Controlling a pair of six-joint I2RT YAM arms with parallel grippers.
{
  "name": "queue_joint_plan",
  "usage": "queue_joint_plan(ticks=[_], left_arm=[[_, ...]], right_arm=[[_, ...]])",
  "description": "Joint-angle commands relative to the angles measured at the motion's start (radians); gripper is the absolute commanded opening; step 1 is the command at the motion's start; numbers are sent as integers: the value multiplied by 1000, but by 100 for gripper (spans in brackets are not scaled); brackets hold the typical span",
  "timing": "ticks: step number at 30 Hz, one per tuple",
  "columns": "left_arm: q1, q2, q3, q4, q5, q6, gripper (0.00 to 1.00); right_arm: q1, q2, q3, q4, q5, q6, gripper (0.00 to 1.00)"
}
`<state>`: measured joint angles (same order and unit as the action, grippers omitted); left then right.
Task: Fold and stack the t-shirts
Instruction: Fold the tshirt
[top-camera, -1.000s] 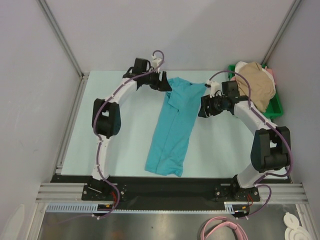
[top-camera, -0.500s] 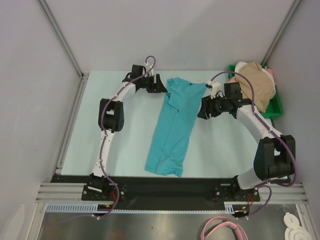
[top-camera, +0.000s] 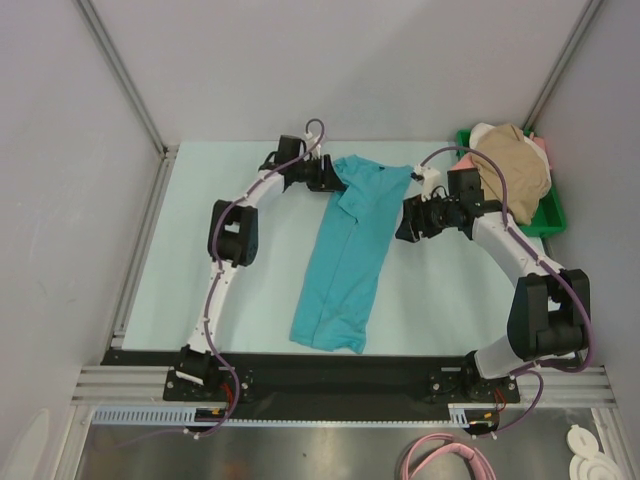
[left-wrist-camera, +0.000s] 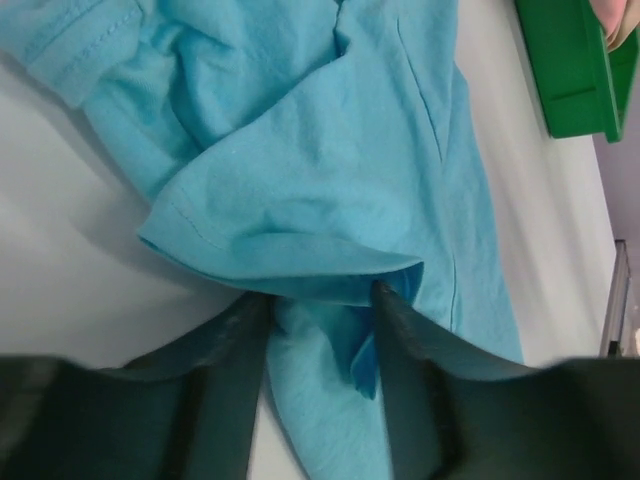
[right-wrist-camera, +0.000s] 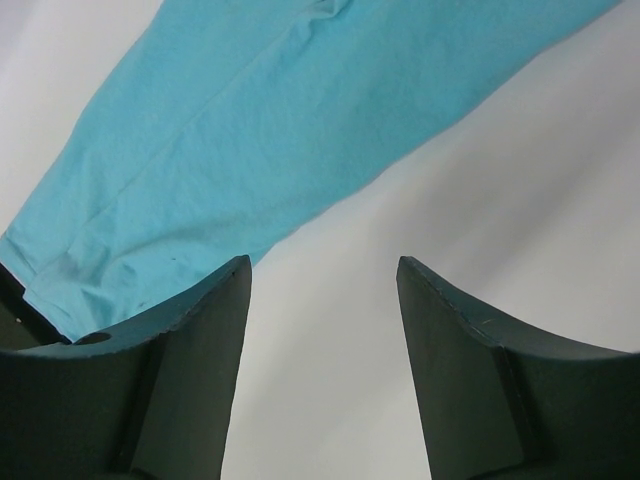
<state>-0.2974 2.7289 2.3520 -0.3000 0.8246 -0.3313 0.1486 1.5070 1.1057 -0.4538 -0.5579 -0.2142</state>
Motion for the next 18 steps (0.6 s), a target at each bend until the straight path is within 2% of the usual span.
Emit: queue_joint_plan(ticks=[1, 3, 6, 7, 8, 18], left_arm=[[-3, 26, 36, 61, 42, -57, 45], [0, 26, 38, 67, 41, -69, 42], [14, 22, 35, 71, 30, -77, 22], [23, 17, 35, 68, 25, -75, 10], [29, 14, 36, 65, 9, -71, 2], [141, -41, 0, 32, -58, -46, 0]], right_arm=[[-3, -28, -9, 24, -8, -17, 65], [-4, -27, -12, 26, -8, -19, 66], [-6, -25, -12, 29, -11, -19, 65], [-6, -24, -12, 30, -11, -20, 66], [-4, -21, -12, 33, -11, -21, 65], [-4, -2, -7, 40, -20, -27, 65]])
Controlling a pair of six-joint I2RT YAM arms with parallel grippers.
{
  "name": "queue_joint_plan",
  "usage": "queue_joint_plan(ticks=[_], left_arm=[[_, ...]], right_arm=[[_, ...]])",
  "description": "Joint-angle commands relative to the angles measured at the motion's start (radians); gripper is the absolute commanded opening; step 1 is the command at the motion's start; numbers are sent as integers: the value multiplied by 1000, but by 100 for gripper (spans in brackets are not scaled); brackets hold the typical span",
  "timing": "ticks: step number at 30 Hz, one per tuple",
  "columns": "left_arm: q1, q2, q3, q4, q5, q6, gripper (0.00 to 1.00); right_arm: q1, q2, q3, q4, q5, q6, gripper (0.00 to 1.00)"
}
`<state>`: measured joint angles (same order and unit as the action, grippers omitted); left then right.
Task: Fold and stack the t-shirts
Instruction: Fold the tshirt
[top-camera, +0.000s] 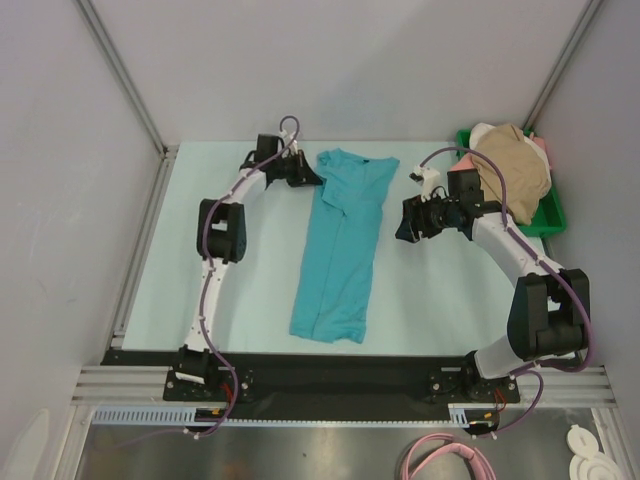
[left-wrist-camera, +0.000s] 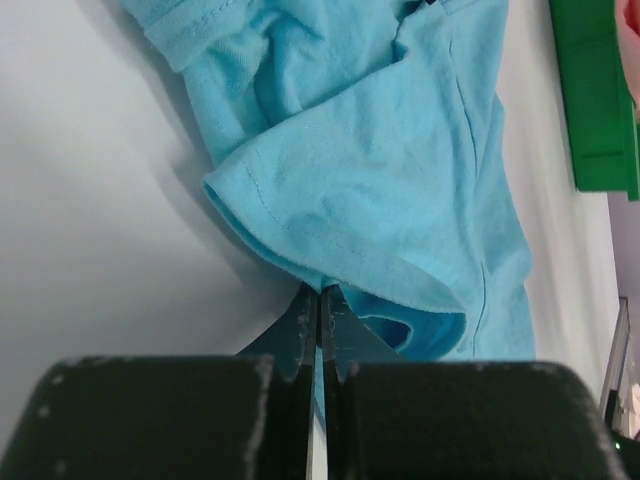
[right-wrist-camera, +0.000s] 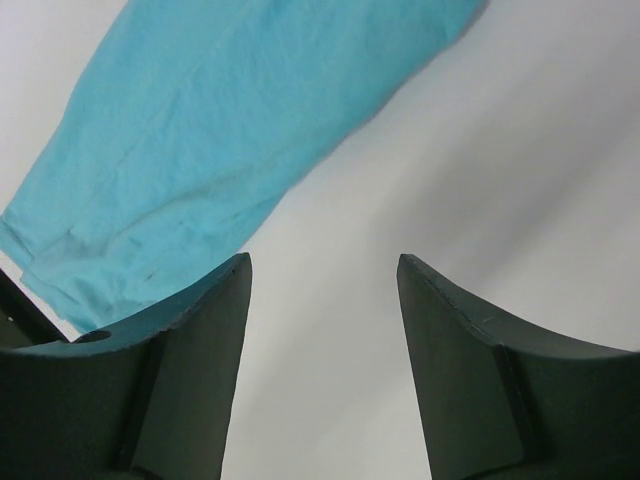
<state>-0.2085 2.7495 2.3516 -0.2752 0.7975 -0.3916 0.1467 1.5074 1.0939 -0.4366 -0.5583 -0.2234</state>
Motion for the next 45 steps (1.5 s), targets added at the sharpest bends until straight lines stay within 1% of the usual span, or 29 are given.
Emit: queue_joint_plan(ticks=[1, 6, 8, 9, 10, 11, 12, 14, 15, 16, 17, 18, 19, 20, 21, 23, 24, 26, 28, 30, 32, 33, 34, 36, 37, 38, 40, 42, 45], left_arm=[[64, -63, -2, 5, -32, 14, 0], [84, -76, -26, -12, -38, 23, 0], [87, -79, -22, -15, -15, 23, 34], [87, -88, -20, -22, -6, 33, 44], [87, -97, -20, -27, 6, 45, 49], [87, -108, -21, -38, 20, 63, 50], [87, -120, -28, -74, 31, 71, 51], [87, -209, -76, -97, 58, 76, 51], [89, -265, -192, -88, 66, 74, 51], [89, -389, -281, -56, 65, 76, 51], [89, -477, -492, -23, 51, 79, 51], [90, -548, -597, 52, 16, 79, 52], [89, -615, -694, 73, 2, 85, 53], [89, -740, -780, 79, -21, 103, 52], [90, -790, -936, 94, -50, 105, 52], [89, -890, -1070, 91, -99, 88, 50], [89, -963, -1186, 91, -119, 73, 50], [92, -1013, -1311, 85, -118, 73, 50], [92, -1059, -1374, 77, -107, 83, 51], [92, -1112, -1465, 106, -138, 132, 52], [92, -1139, -1512, 108, -140, 204, 53], [92, -1133, -1514, 62, -127, 226, 53], [92, -1122, -1516, 35, -83, 264, 53], [92, -1096, -1532, -17, -32, 296, 53], [86, -1075, -1542, -28, -6, 341, 49], [81, -1055, -1552, -47, 31, 368, 48], [63, -987, -1565, -120, 58, 428, 46], [64, -947, -1563, -162, 89, 425, 44], [58, -915, -1552, -174, 82, 430, 45]], right_arm=[[-2, -1, 4, 22, -20, -19, 65], [-2, -3, 1, 21, -17, -24, 65], [-2, -4, 0, 24, -17, -25, 65], [-2, -4, 0, 21, -20, -27, 65], [-2, -4, 0, 19, -22, -31, 65], [-2, -6, 0, 19, -29, -30, 65], [-2, -12, 0, 16, -31, -27, 66], [-4, -18, 0, 6, -55, -13, 65], [-2, -22, 0, -10, -63, -7, 65], [-2, -32, -5, -16, -72, 2, 65], [-2, -35, -9, -20, -90, 21, 65], [-4, -38, -15, -27, -100, 39, 65], [-2, -38, -34, -25, -112, 59, 65], [-4, -32, -40, -24, -145, 84, 65], [-6, -24, -46, -34, -173, 135, 65], [-6, -6, -95, -7, -228, 197, 64], [-6, -3, -120, 40, -236, 256, 63], [-6, 29, -149, 45, -255, 297, 61], [-4, 54, -167, 39, -265, 351, 60], [8, 63, -235, 71, -273, 375, 59], [30, 51, -282, 102, -272, 394, 61], [63, 40, -326, 119, -267, 398, 61], [80, 30, -347, 134, -256, 421, 63], [115, -1, -402, 191, -235, 440, 63], [146, -10, -416, 205, -226, 453, 63], [161, -19, -436, 234, -203, 488, 63], [186, -38, -489, 275, -195, 525, 62], [200, -24, -509, 324, -184, 567, 60], [223, 66, -483, 332, -157, 599, 60]])
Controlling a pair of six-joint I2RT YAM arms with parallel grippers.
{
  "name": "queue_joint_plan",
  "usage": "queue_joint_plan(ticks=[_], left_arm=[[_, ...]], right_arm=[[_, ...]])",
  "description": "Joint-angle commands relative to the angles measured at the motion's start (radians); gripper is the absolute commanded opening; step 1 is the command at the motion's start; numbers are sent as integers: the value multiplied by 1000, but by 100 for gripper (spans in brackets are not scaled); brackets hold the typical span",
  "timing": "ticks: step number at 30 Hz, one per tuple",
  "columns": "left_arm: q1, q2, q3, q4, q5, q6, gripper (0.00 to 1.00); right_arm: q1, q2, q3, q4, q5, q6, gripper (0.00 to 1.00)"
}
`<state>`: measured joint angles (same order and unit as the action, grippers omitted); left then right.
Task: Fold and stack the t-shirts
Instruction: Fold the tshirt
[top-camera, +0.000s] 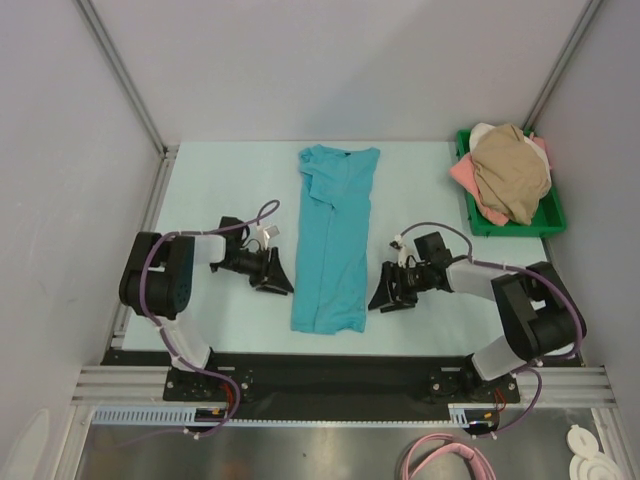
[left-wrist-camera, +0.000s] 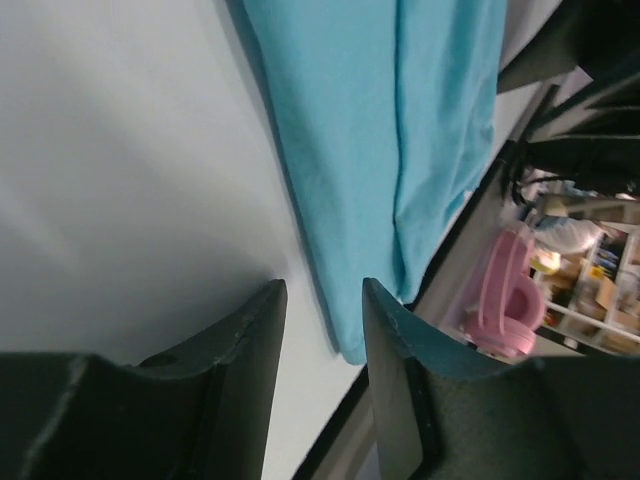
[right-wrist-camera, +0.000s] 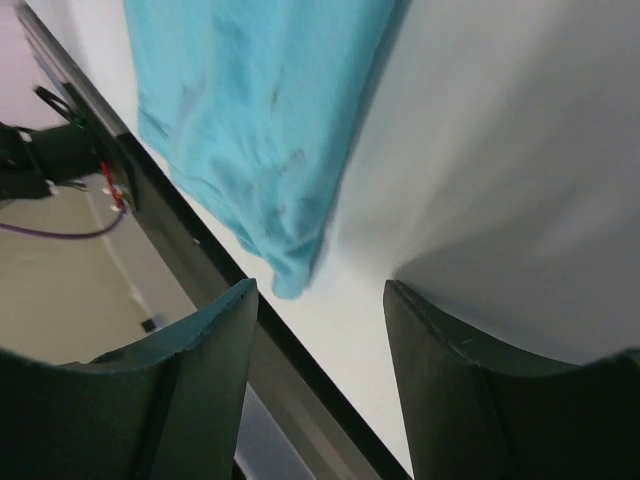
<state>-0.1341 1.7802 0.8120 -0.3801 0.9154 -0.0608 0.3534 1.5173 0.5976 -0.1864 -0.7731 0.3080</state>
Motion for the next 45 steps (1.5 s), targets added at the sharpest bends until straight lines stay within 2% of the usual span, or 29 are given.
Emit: queue_joint_plan(ticks=[1, 5, 8, 12, 19, 21, 27, 32, 34, 40, 45], left_arm=[[-21, 53, -22, -60, -35, 79, 46], [-35, 21, -54, -54, -29, 67, 48], [-36, -39, -92, -13, -73, 21, 48], [-65, -84, -108, -2, -119, -2, 47], [-139, -130, -129, 15, -196, -36, 47], [-160, -149, -146, 29, -217, -45, 43], [-197, -189, -165, 43, -240, -62, 40], [-208, -188, -171, 46, -239, -63, 39], [-220, -185, -174, 50, -236, -66, 33], [-242, -203, -180, 49, -231, -66, 31], [-242, -215, -185, 52, -239, -71, 29]], right_arm=[[21, 116, 33, 81, 51, 74, 60], [50, 252, 88, 90, -5, 79, 55], [90, 293, 110, 85, -14, 75, 54], [137, 276, 123, 61, -6, 71, 57], [142, 155, 78, 31, 99, 37, 61], [144, 130, 64, 24, 116, 20, 61], [144, 96, 22, -4, 189, -20, 58], [156, 150, 44, -8, 195, -10, 53], [162, 156, 47, -12, 196, -17, 50], [174, 153, 47, -22, 192, -29, 43], [190, 144, 34, -21, 186, -35, 42]])
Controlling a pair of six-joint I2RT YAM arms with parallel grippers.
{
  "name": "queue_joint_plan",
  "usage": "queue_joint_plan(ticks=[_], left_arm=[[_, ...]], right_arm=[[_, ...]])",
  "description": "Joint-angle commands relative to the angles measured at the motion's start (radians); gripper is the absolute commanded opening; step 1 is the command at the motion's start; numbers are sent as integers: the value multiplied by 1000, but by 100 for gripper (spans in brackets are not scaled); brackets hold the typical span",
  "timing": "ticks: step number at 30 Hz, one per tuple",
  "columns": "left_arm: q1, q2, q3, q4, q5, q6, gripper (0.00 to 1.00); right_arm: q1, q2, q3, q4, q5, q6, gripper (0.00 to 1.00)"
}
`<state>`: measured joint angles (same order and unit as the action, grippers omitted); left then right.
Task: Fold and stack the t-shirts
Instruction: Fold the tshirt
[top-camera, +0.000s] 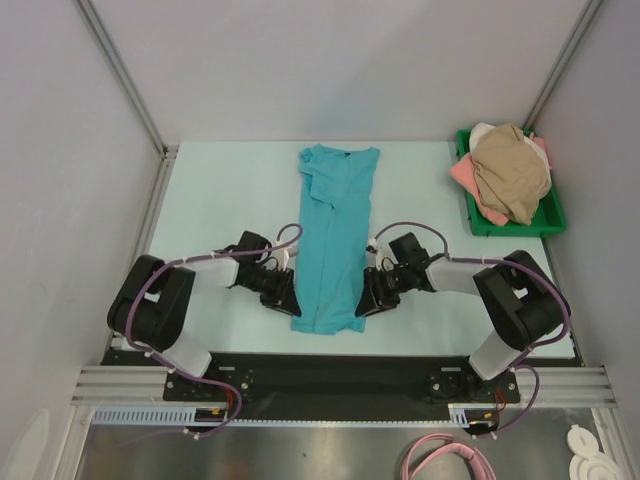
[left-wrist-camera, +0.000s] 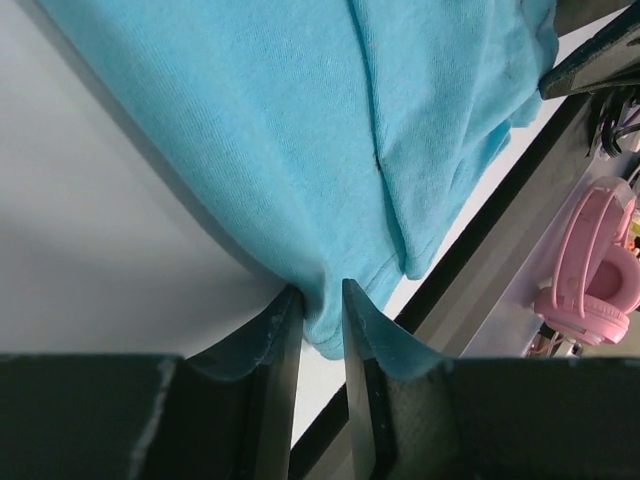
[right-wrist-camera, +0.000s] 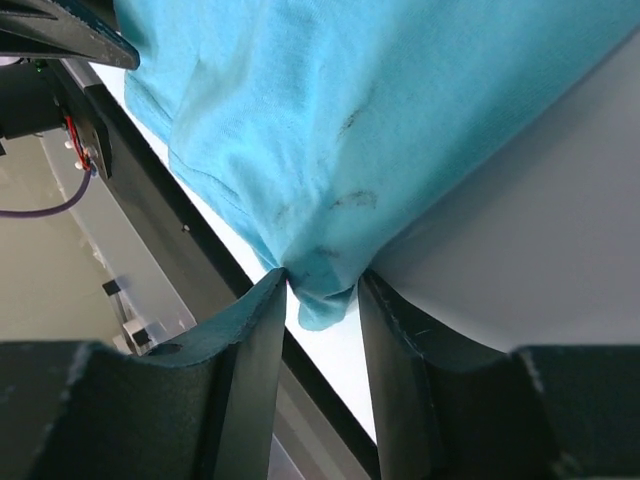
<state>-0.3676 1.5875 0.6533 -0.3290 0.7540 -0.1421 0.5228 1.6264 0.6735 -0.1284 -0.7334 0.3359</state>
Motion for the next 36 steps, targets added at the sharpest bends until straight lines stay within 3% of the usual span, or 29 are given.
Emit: queue_joint_plan(ticks=[1, 5, 7, 8, 9, 10, 18, 24, 29, 36], left_arm=[[-8, -26, -27, 5, -79, 12, 29], [-8, -27, -38, 15, -59, 10, 22], [-8, -23, -40, 15, -38, 16, 13], [-7, -23, -38, 15, -33, 16, 9], [-7, -24, -38, 13, -31, 16, 1], [-8, -29, -38, 13, -30, 18, 0], [108, -103, 17, -30, 71, 102, 0], [116, -161, 150, -142, 61, 253, 0], [114, -138, 262, -202, 88, 263, 0], [113, -98, 365, -148, 62, 257, 1]], right_arm=[[26, 30, -51, -82, 144, -67, 41], [36, 24, -52, -80, 150, -67, 40], [36, 32, -52, -80, 140, -77, 34], [40, 41, -40, -85, 131, -81, 28], [40, 46, -31, -97, 112, -92, 8], [40, 52, -23, -103, 105, -97, 0], [34, -163, 37, -212, 138, -230, 0], [-27, -290, 52, -224, 128, -305, 0], [-95, -327, 63, -211, 117, -330, 0], [-99, -270, 195, -249, 143, -412, 0]])
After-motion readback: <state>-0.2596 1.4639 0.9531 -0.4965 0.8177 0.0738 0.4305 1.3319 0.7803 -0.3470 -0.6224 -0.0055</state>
